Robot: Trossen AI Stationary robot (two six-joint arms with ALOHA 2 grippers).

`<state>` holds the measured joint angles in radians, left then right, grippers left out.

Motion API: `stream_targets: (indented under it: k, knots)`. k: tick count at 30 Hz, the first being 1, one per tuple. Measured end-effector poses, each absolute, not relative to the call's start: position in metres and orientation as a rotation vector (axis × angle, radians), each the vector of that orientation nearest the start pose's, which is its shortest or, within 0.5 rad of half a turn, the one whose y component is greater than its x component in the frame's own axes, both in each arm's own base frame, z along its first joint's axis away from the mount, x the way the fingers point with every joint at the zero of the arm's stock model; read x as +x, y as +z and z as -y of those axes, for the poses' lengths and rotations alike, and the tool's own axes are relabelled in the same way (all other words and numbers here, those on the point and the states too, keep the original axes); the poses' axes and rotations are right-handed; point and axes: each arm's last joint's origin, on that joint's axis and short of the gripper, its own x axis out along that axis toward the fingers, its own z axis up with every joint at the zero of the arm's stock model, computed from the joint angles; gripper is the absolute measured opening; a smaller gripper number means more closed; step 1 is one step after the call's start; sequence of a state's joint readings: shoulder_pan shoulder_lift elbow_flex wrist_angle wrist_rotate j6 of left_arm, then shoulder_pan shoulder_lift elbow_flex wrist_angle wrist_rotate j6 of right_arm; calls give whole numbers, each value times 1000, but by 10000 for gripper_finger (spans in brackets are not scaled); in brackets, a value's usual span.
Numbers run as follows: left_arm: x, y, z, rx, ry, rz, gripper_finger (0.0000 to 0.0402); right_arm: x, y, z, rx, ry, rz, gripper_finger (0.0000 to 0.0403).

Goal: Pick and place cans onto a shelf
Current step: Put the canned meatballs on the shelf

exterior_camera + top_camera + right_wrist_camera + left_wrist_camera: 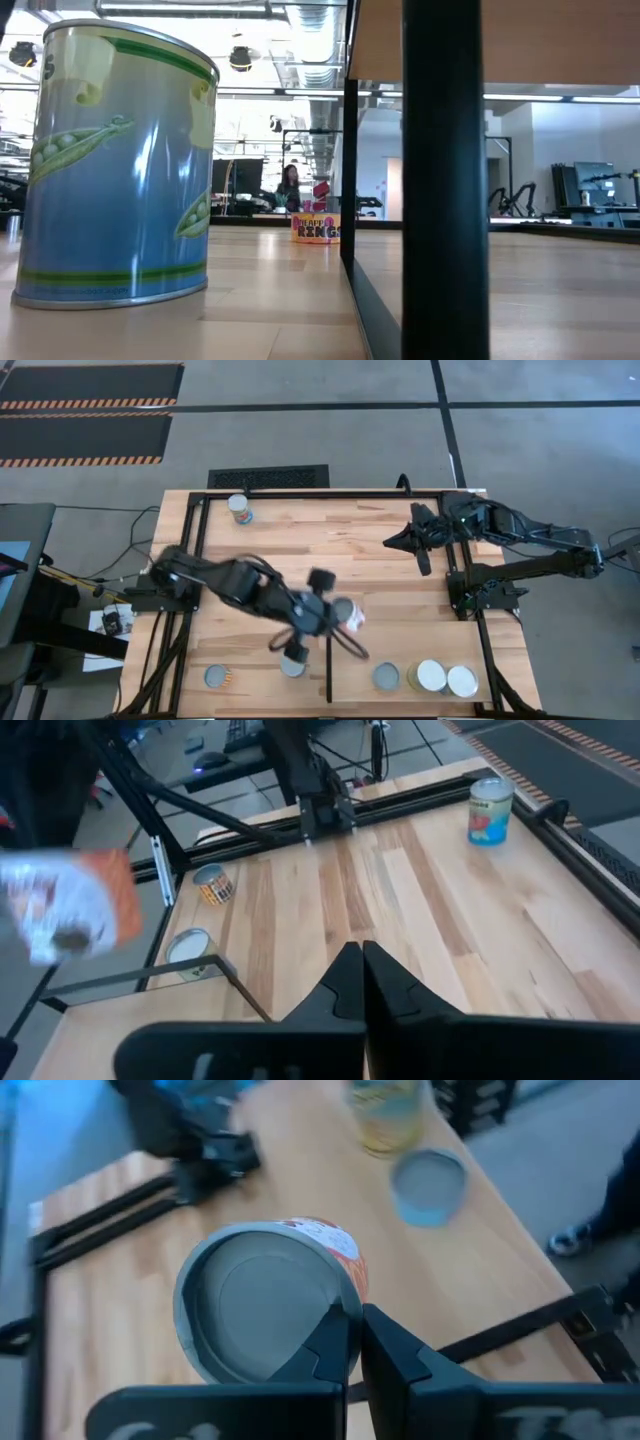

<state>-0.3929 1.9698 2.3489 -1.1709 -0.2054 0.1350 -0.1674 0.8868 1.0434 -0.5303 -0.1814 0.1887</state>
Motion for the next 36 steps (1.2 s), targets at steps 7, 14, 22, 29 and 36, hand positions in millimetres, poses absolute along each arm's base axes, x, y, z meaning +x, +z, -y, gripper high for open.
stream_targets:
  k: [7, 14, 22, 29, 36]
  knots:
    - [395, 379, 180, 389, -277, -828, 0, 172, 365, 23, 238, -19, -428, 6]
    - [400, 356, 205, 487, -321, -856, 0, 170, 360, 23, 203, -9, -487, 7]
    - [401, 352, 216, 581, -377, -816, 0, 169, 358, 23, 190, -5, -502, 7]
    - [401, 352, 218, 575, -447, -816, 0, 169, 359, 23, 190, -5, -502, 7]
    - [400, 351, 219, 546, -509, -821, 0, 169, 359, 23, 191, -5, -502, 8]
